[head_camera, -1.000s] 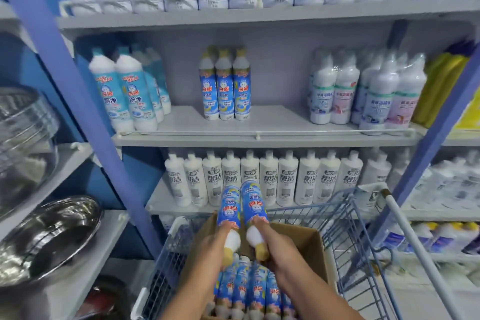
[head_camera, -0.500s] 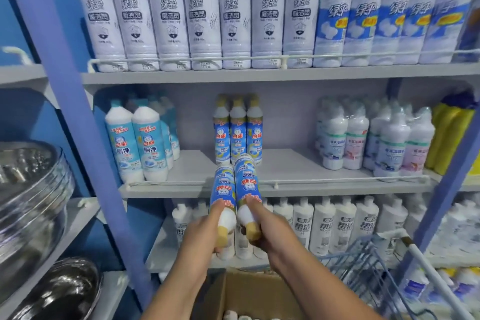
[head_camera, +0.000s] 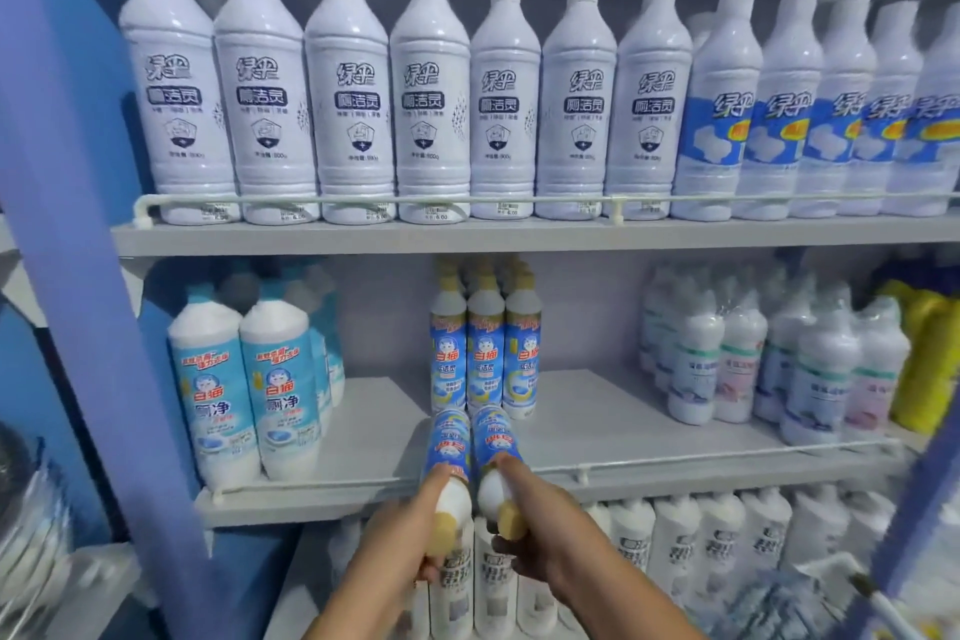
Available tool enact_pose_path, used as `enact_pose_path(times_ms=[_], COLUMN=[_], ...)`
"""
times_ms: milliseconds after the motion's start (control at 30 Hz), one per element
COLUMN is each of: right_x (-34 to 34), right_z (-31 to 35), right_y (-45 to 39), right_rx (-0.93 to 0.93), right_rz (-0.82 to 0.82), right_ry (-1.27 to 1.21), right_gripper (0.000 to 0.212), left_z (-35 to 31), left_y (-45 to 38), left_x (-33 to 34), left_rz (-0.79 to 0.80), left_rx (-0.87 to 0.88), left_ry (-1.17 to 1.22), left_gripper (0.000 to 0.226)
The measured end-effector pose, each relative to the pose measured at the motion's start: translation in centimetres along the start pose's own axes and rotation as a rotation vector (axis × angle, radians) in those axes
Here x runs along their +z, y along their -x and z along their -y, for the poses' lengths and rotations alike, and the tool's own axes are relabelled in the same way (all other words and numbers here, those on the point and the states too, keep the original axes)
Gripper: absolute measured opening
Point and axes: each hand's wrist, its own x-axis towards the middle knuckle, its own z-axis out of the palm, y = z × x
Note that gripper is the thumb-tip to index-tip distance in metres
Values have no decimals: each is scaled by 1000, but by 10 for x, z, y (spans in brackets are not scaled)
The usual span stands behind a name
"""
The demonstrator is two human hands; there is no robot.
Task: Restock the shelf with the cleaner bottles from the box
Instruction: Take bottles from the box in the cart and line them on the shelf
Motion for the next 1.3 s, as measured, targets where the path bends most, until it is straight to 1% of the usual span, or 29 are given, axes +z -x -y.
enact_pose_path(times_ms=[100,133,233,267,300,333,400,467,500,533,567,667,733,767,833,867,933,967,1067,1167,1300], right_x=[-7,-9,-13,-16,-19,-23,-32,-41,-44,-46,-47,-49,-50,-51,-52,-51,-52,-52,-53,-50,-41], right_z=[11,13,13,11,9,7,4,2,0,-1,-3,-8,-11,-12,-14,-13,-11,-11,-7,5,34], right_y=[-2,-3,-6,-6,-6,-5,-2,-1,-1,-1,-4,-10,-17,-21,-27,-28,-32,-33,-36,-36,-31], right_rx=[-3,-15,-69,-103,-140,-173,-243,-332,-383,-437,-484,-571,-653,-721,-846,-899,-967,-983,-1005,-1005,-964], right_rz=[41,49,49,67,92,115,183,254,281,293,281,196,110,59,-25,-37,-17,0,19,18,-33], right_ry=[84,133,257,278,292,306,373,445,456,462,480,630,750,809,886,892,866,852,850,803,700], right_gripper=[49,51,65,64,64,65,77,93,94,95,98,107,105,100,85,77,66,63,63,62,59], left_z=[3,1,-5,-10,-9,-9,-1,9,14,16,18,21,21,20,18,17,18,17,17,7,-18], left_y=[-12,-11,-10,-5,-3,2,3,-1,-6,-7,-12,-23,-30,-31,-34,-36,-43,-43,-50,-52,-54], left_x=[3,2,9,9,8,6,2,-5,-8,-11,-12,-14,-17,-19,-20,-20,-21,-22,-21,-19,-16], left_rz=[86,111,147,146,144,150,221,297,311,317,304,210,141,104,22,7,46,83,118,90,42], left_rx=[32,41,125,149,203,249,324,328,344,371,397,501,565,599,718,778,834,819,825,842,782], left_ry=[23,-1,-115,-162,-211,-246,-253,-224,-231,-244,-269,-378,-484,-552,-685,-713,-664,-619,-491,-420,-340], left_gripper=[42,38,32,27,29,40,64,90,99,105,105,95,90,85,76,75,77,79,84,79,69])
